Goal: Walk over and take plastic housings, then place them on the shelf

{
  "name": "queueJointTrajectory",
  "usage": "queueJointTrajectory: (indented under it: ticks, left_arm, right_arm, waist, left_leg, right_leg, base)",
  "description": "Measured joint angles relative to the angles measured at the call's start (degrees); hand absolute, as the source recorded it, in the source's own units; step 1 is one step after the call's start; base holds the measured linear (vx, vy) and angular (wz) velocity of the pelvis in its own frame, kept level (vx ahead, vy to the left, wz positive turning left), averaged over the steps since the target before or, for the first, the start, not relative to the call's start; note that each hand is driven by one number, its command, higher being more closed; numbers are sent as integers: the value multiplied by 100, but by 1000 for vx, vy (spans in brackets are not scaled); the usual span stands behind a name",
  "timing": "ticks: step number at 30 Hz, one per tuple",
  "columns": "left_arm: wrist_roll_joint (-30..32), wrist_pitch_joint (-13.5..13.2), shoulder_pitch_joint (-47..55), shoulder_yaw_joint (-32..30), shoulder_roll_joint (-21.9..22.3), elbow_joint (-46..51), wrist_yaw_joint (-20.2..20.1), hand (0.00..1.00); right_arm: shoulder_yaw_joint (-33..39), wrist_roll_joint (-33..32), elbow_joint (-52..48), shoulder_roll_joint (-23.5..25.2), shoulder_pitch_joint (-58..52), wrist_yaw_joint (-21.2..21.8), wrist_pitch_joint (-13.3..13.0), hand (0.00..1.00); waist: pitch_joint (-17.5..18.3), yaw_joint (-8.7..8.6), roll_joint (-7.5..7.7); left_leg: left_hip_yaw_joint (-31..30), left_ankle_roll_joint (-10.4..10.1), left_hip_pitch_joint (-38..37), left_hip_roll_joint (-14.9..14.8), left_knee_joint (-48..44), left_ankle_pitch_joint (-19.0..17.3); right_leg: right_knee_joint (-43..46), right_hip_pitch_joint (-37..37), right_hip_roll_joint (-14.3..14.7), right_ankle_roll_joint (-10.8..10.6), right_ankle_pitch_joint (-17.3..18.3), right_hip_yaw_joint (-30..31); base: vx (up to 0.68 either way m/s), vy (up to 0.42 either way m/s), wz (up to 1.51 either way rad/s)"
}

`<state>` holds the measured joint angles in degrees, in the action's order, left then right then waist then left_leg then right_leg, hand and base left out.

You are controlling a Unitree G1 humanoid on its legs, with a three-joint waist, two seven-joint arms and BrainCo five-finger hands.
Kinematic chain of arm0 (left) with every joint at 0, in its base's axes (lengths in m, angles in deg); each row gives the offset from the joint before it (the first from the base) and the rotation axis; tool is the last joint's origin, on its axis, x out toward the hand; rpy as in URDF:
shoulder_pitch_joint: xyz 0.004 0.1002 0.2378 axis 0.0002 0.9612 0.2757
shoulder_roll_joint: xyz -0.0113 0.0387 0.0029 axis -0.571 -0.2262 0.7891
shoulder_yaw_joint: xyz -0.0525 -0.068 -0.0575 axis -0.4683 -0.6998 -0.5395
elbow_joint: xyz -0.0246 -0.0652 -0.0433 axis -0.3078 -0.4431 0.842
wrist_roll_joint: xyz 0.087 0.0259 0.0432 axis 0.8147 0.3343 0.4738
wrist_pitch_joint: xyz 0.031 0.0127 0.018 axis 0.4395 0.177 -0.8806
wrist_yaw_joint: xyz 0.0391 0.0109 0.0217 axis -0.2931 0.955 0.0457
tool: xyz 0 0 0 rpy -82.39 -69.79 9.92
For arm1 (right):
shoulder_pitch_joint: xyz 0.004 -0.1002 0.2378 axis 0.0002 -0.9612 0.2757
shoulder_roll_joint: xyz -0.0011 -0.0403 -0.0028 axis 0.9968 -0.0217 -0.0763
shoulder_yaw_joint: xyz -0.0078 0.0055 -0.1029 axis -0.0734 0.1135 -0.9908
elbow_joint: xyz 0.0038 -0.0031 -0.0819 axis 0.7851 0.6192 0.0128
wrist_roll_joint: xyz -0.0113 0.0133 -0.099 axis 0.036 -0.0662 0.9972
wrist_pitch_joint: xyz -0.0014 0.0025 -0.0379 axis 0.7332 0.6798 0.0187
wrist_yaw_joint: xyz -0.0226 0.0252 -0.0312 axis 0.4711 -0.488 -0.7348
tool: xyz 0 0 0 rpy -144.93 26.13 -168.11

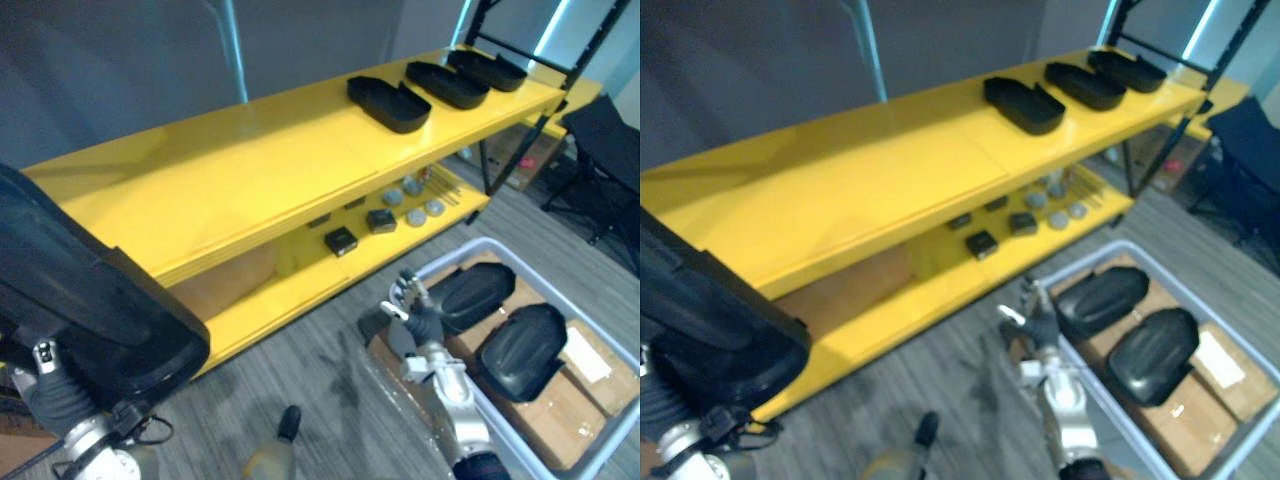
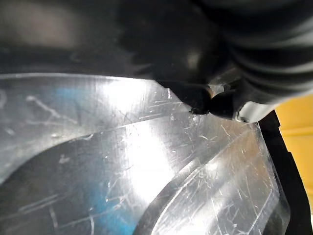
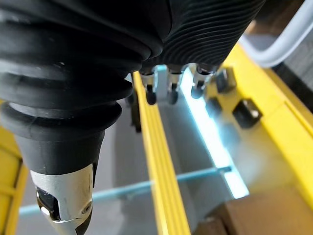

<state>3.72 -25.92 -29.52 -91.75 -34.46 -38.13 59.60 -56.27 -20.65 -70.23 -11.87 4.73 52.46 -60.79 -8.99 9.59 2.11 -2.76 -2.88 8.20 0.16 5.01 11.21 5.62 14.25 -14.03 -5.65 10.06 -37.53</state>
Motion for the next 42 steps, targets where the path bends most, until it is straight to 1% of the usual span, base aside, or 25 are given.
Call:
queueJointTrajectory:
  ticks: [1, 3, 4, 6, 8, 9, 10, 11, 12, 13, 14, 15, 17, 18, 19, 21, 23, 24, 25, 27, 30, 35, 38, 41, 42]
  left_arm:
    - [-1, -4, -71, 8, 10, -64, 2, 100]
    - [3, -12, -105, -8, 3, -135, 15, 100]
    - [4, -35, -113, -7, 3, -135, 39, 100]
    - [5, -75, -295, -9, -36, -134, 83, 100]
    - [78, -92, -576, -9, -67, -137, 109, 100]
    - [148, -115, -653, -9, -96, -143, 165, 100]
    - [285, -153, -697, -7, -177, -143, 230, 100]
    - [339, -174, -717, -11, -259, -143, 256, 100]
    - [422, -210, -717, -10, -432, -144, 336, 100]
    - [510, -231, -729, -9, -525, -147, 375, 100]
    - [549, -241, -790, 28, -654, -165, 436, 100]
    - [558, -239, -874, 41, -699, -195, 474, 100]
    - [474, -240, -1101, 86, -729, -356, 450, 100]
    - [437, -240, -1137, 140, -735, -392, 454, 100]
    - [433, -239, -1226, 278, -780, -480, 457, 100]
    - [444, -231, -1219, 451, -832, -494, 457, 100]
    - [442, -230, -1187, 490, -836, -473, 455, 100]
    - [442, -227, -1204, 477, -806, -462, 456, 100]
    - [447, -194, -1137, 521, -666, -435, 451, 100]
    - [455, -198, -971, 621, -515, -370, 447, 100]
    - [506, -201, -1016, 706, -441, -194, 445, 100]
    - [814, -190, -1093, 722, -446, -93, 629, 100]
    - [961, 21, -969, 721, -447, -83, 731, 100]
    - [950, 169, -655, 669, -441, 66, 764, 100]
    - [927, 176, -500, 651, -438, 129, 734, 100]
  right_arm:
    - [11, 0, 0, -14, -3, 3, 0, 0]
    - [43, 2, 1, -18, -28, 5, 0, 0]
    - [71, 1, 0, -20, -49, 5, 0, 0]
    - [216, -1, -2, 20, -57, 4, 0, 0]
    - [413, 2, -9, -43, -58, -19, 0, 0]
    - [441, 1, -9, -72, -103, -26, 2, 0]
    - [448, -1, -10, -52, -132, -27, 2, 0]
    - [455, -1, -22, -19, -137, -24, 2, 0]
    - [463, 2, -52, 75, -161, -17, -3, 0]
    - [493, 2, -50, 146, -184, -16, -4, 0]
    - [503, 13, -56, 208, -224, -4, -18, 0]
    - [508, 40, -83, 210, -247, 5, -22, 0]
    - [665, 121, -274, 255, -480, -1, -58, 0]
    - [712, 121, -320, 271, -541, -10, -67, 0]
    - [820, 121, -498, 273, -730, -53, -95, 0]
    - [965, 115, -653, 248, -893, -79, -105, 0]
    - [1041, 107, -677, 186, -853, -13, -111, 0]
    - [1059, 106, -668, 116, -773, 31, -112, 0]
    - [1113, 101, -674, 21, -747, 83, -115, 0]
    - [1184, 88, -673, -65, -743, 158, -118, 0]
    - [1338, -130, -685, -110, -769, 404, -118, 0]
    - [1201, -423, -982, -67, -705, 703, -187, 0]
    - [786, -570, -1052, 47, -522, 811, -218, 0]
    - [259, -565, -1051, 172, -331, 872, -217, 0]
    - [66, -562, -1048, 199, -298, 868, -217, 0]
  waist:
    - [-28, -17, -47]
    - [-102, -104, -172]
    - [-100, -107, -168]
    - [-93, -110, -32]
    - [-153, -173, -20]
    - [-216, -243, -6]
    - [-214, -264, -27]
    - [-240, -261, 9]
    - [-275, -255, 67]
    - [-281, -280, 63]
    - [-292, -330, 36]
    - [-302, -416, 19]
    - [-322, -535, -15]
    - [-321, -584, -13]
    - [-318, -660, -8]
    - [-274, -700, 63]
    - [-164, -684, 176]
    - [-85, -677, 274]
    - [-37, -690, 89]
    - [70, -699, -132]
    - [171, -733, -277]
    - [252, -736, -162]
    - [318, -719, -57]
    - [347, -588, -28]
    - [400, -526, -31]
  left_leg:
    - [26, 4, -3, -25, 0, 7]
    - [101, 13, -6, -161, -6, 36]
    - [198, 5, 1, -197, -18, 64]
    - [285, 14, 184, -144, -158, 54]
    - [484, 100, 448, -42, -756, -205]
    - [318, 135, 452, -8, -886, -249]
    - [258, 177, 341, -11, -866, -285]
    - [251, 197, 242, -19, -855, -347]
    - [210, 254, 66, -28, -848, -505]
    - [138, 309, -47, -55, -819, -571]
    - [-60, 353, -143, -119, -712, -609]
    - [-200, 357, -194, -140, -644, -608]
    - [-541, 362, -318, -111, -522, -606]
    - [-637, 367, -334, -84, -509, -610]
    - [-829, 373, -379, 12, -469, -616]
    - [-967, 336, -471, 210, -394, -594]
    - [-972, 312, -517, 391, -314, -625]
    - [-955, 284, -509, 510, -323, -676]
    - [-803, 263, -510, 398, -346, -782]
    - [-567, 246, -521, 271, -340, -827]
    - [-285, 204, -655, 163, -272, -879]
    - [-167, 204, -864, 125, -56, -878]
    - [-316, 204, -932, 179, -52, -878]
    - [-505, 177, -947, 235, -16, -909]
    - [-492, 237, -892, 238, -4, -973]
  right_leg:
    - [-44, 3, 38, -82, -12, 60]
    - [-73, -26, 146, -100, -11, 121]
    - [-68, -30, 149, -147, -17, 109]
    - [190, -166, -50, -238, 82, -66]
    - [760, -215, -225, -271, 55, -188]
    - [1587, -429, -449, -80, -73, -146]
    - [2216, -627, -614, 217, -276, -11]
    - [2550, -757, -710, 388, -474, 156]
    - [3111, -979, -808, 505, -1045, 556]
    - [3439, -1152, -810, 490, -1569, 879]
    - [3769, -1400, -661, 301, -1033, 1269]
    - [3789, -1568, -450, 287, -503, 1493]
    - [3093, -1693, 92, 138, 9, 1889]
    - [2775, -1698, 226, 89, 84, 2016]
    - [1992, -1705, 488, -5, 135, 2391]
    - [1316, -1645, 502, -34, 128, 2552]
    - [713, -1601, 498, 82, -39, 2558]
    - [425, -1541, 484, -11, -422, 2668]
    - [198, -1420, 554, -3, -533, 2610]
    - [-57, -1305, 656, 37, -628, 2644]
    - [-150, -1184, 736, 31, -649, 2653]
    - [-186, -1077, 758, 28, -651, 2638]
    - [-210, -934, 712, 26, -650, 2466]
    - [-224, -813, 681, 29, -647, 2295]
    - [-260, -800, 665, 29, -647, 2164]
  base:
    - [-142, -61, -10]
    - [-121, -72, -4]
    - [-48, -55, -1]
    - [22, -9, 26]
    - [130, 71, 59]
    - [105, 180, 68]
    - [21, 229, 47]
    - [58, 237, 19]
    - [61, 258, 14]
    - [58, 283, 30]
    - [7, 228, 49]
    - [-48, 184, 61]
    - [-127, 138, 78]
    - [-186, 124, 102]
    - [-154, 90, 82]
    - [-130, 17, 75]
    - [-54, -119, 29]
    - [47, -160, 4]
    - [83, -161, -6]
    - [134, -117, -18]
    - [160, -89, -14]
    - [88, -10, -5]
    - [26, 25, 21]
    - [-11, 20, 36]
    - [-18, 5, 40]
